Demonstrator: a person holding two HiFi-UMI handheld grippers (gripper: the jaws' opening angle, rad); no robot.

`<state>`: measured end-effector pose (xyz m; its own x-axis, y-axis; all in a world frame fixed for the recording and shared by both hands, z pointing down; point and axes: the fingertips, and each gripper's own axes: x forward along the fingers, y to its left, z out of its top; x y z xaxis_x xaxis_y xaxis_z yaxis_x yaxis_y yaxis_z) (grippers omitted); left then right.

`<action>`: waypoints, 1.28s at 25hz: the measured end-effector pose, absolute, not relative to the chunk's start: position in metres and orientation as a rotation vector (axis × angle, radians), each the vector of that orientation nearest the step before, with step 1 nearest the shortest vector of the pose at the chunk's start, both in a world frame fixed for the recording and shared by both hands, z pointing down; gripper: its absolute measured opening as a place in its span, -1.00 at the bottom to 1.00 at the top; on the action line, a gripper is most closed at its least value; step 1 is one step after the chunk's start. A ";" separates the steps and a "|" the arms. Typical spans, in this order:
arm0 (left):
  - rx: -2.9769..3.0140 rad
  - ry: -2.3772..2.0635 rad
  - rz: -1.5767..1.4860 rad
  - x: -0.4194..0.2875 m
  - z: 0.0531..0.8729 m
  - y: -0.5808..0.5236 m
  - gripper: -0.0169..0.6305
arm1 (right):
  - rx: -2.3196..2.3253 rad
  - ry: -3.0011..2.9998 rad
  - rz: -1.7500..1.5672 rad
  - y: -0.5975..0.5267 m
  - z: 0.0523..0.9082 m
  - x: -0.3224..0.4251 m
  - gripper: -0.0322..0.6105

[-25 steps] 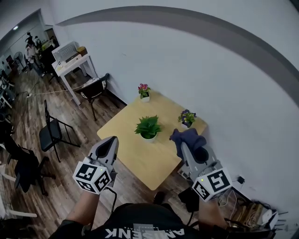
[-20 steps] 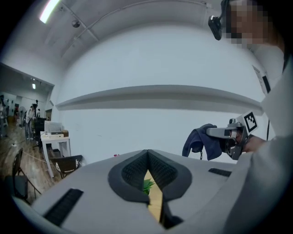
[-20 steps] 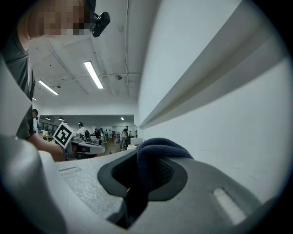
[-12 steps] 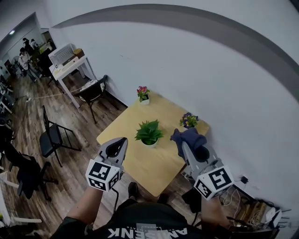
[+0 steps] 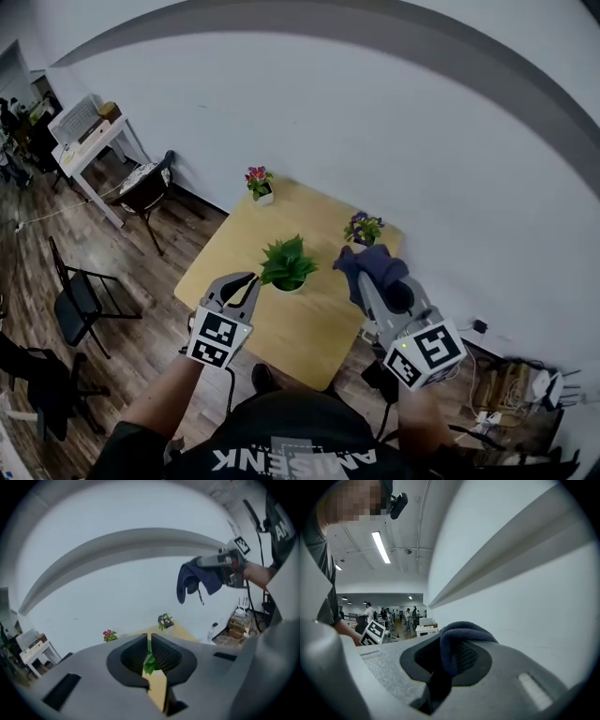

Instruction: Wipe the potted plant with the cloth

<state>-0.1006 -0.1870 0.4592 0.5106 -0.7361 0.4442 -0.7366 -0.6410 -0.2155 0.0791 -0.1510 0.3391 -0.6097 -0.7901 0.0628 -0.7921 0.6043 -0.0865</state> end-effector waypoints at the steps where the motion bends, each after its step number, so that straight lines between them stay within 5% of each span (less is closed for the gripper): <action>1: 2.750 -1.315 0.875 -0.102 0.468 -0.192 -0.93 | 1.397 -2.787 0.178 -0.152 0.341 0.078 -0.76; 8: 2.836 -1.018 1.106 -0.084 0.527 -0.206 -0.93 | 1.537 -2.666 0.237 -0.156 0.358 0.080 -0.76; 12: 2.857 -0.827 1.261 -0.078 0.563 -0.206 -0.62 | 1.599 -2.606 0.271 -0.155 0.368 0.082 -0.76; 32: 2.970 -0.340 2.053 -0.074 0.669 -0.230 -0.62 | 1.849 -2.409 0.445 -0.130 0.415 0.097 -0.76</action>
